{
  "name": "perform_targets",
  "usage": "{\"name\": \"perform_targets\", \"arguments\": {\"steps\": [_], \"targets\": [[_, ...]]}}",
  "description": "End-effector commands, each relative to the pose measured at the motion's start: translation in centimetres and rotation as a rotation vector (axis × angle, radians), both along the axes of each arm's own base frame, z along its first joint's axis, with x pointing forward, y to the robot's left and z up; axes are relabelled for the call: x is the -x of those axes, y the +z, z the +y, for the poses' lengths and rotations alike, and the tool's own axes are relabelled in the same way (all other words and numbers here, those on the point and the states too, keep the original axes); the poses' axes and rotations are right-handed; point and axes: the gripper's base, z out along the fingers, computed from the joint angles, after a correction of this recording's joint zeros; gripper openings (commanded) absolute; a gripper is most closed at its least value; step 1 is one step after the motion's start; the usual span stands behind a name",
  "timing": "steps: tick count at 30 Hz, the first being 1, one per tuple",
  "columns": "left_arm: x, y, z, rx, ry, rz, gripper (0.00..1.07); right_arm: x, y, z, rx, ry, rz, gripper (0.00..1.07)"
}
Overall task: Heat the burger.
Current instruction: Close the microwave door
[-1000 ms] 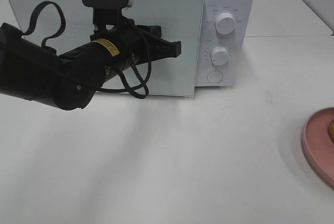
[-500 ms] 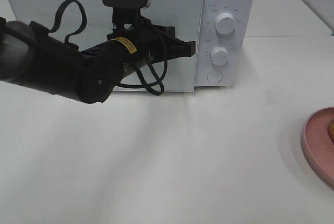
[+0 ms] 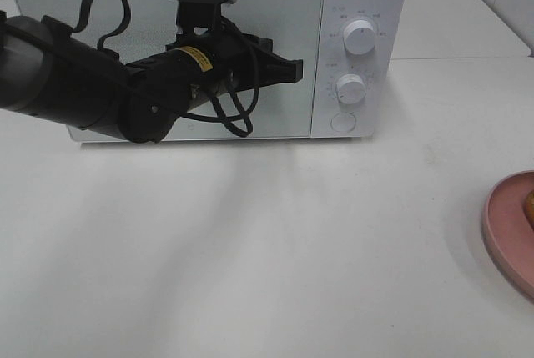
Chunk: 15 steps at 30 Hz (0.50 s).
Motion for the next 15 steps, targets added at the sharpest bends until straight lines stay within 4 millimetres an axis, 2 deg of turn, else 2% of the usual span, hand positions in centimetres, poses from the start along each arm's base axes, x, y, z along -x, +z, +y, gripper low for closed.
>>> {"name": "perform_targets", "arguments": {"steps": [1, 8, 11, 12, 13, 14, 15], "targets": [[-2.2, 1.7, 1.9, 0.099, 0.123, -0.049, 0.00, 0.3, -0.1, 0.0, 0.002, -0.003, -0.030, 0.75], [-0.6, 2.1, 0.3, 0.051, 0.036, 0.004, 0.00, 0.3, -0.1, 0.0, 0.002, -0.003, -0.030, 0.75], [0.3, 2.2, -0.6, 0.028, 0.000, 0.051, 0.05, 0.3, -0.1, 0.0, 0.002, -0.003, -0.030, 0.75], [1.0, 2.3, -1.1, 0.010, -0.027, 0.085, 0.11, 0.3, -0.1, 0.0, 0.002, -0.003, -0.030, 0.75], [1.0, 2.3, -1.1, 0.010, -0.027, 0.085, 0.11, 0.3, -0.1, 0.0, 0.002, -0.003, -0.030, 0.75], [1.8, 2.3, -1.7, -0.014, -0.056, 0.128, 0.22, 0.3, -0.1, 0.0, 0.002, -0.003, -0.030, 0.75], [1.8, 2.3, -1.7, -0.014, -0.056, 0.128, 0.22, 0.3, -0.1, 0.0, 0.002, -0.003, -0.030, 0.75]]}}
